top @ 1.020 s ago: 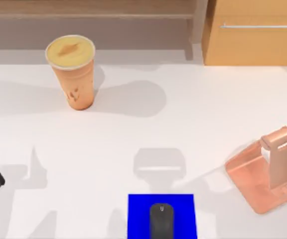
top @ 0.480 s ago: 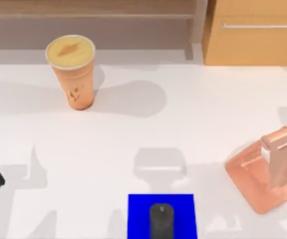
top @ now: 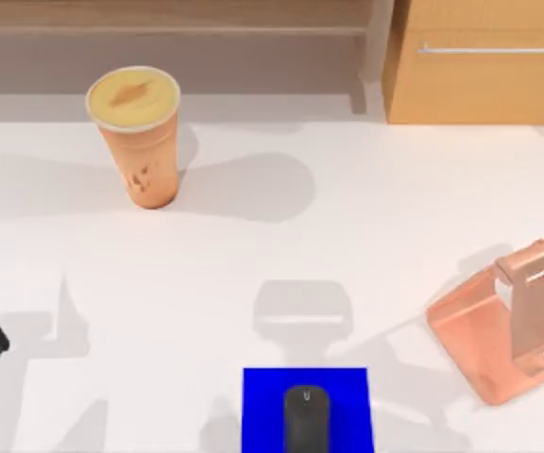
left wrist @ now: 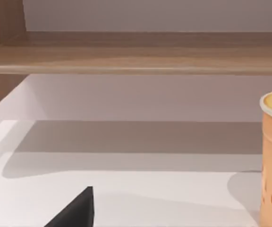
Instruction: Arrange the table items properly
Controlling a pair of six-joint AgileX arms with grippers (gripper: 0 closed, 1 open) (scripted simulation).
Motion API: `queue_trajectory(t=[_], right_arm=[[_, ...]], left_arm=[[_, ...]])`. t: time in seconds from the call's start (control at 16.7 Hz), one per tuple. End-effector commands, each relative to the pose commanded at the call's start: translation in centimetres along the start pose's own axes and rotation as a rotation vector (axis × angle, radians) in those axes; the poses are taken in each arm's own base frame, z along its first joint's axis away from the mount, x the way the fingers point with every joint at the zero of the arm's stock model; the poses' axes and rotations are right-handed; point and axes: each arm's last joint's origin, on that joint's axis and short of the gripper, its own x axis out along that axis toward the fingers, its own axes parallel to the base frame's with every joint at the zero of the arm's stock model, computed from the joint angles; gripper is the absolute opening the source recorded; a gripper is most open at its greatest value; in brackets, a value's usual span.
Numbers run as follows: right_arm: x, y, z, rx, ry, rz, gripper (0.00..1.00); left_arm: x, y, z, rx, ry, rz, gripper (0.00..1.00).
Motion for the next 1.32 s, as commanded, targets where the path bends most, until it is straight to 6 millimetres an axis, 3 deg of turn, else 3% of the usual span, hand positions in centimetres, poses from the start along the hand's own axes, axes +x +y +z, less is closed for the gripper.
queue_trajectory(t=[0.6, 0.9, 1.32], right_arm=[[0.0, 0.2, -1.0, -0.002, 0.046, -0.008, 0.00], [-1.2, -0.1, 0.0, -0.018, -0.003, -0.082, 0.00], [2.4, 0.0, 0.4, -0.030, -0.007, -0.055, 0.00]], left_arm=[[0.0, 0.0, 0.0, 0.000, 0.000, 0.000, 1.00], [0.0, 0.0, 0.0, 0.000, 0.000, 0.000, 1.00], [0.0, 0.0, 0.0, 0.000, 0.000, 0.000, 1.00]])
